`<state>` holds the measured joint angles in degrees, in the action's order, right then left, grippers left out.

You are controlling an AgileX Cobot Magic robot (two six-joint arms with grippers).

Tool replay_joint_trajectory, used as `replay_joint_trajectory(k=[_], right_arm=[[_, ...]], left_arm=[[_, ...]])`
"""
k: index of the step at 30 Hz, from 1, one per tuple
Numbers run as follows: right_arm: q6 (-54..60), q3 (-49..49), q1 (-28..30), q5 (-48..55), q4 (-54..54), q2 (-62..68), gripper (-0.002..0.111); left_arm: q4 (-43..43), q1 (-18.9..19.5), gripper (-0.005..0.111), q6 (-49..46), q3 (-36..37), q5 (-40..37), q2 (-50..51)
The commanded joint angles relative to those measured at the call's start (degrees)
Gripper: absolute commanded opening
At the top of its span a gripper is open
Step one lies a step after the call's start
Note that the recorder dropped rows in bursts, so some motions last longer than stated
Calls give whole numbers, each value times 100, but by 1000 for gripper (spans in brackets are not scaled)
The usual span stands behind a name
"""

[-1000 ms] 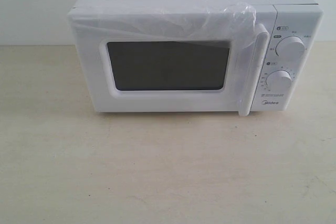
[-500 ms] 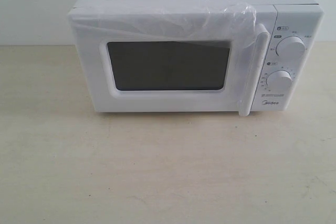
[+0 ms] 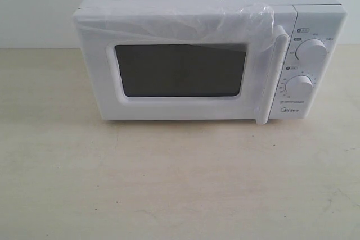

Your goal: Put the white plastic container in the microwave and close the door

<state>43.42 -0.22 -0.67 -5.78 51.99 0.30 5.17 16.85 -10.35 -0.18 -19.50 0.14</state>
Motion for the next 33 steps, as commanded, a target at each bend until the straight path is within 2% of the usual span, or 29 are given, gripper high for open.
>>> replay_joint_trajectory(k=[1,4,8,19,33], right_arm=[[-1191,22,14,761,-1938,-30,0],[-3374,22,14,1153,-4155,-30,0],[-5091,22,14,1362,-5820,-30,0],[-5242,22,14,2502,-5868,-30,0],[-4753,22,14,2635,-5868,-30,0]], left_arm=[[-7,22,4,51,18,13,-14],[-7,22,4,51,18,13,-14],[-7,22,4,51,18,13,-14],[-7,22,4,51,18,13,-14],[-7,22,4,51,18,13,-14]])
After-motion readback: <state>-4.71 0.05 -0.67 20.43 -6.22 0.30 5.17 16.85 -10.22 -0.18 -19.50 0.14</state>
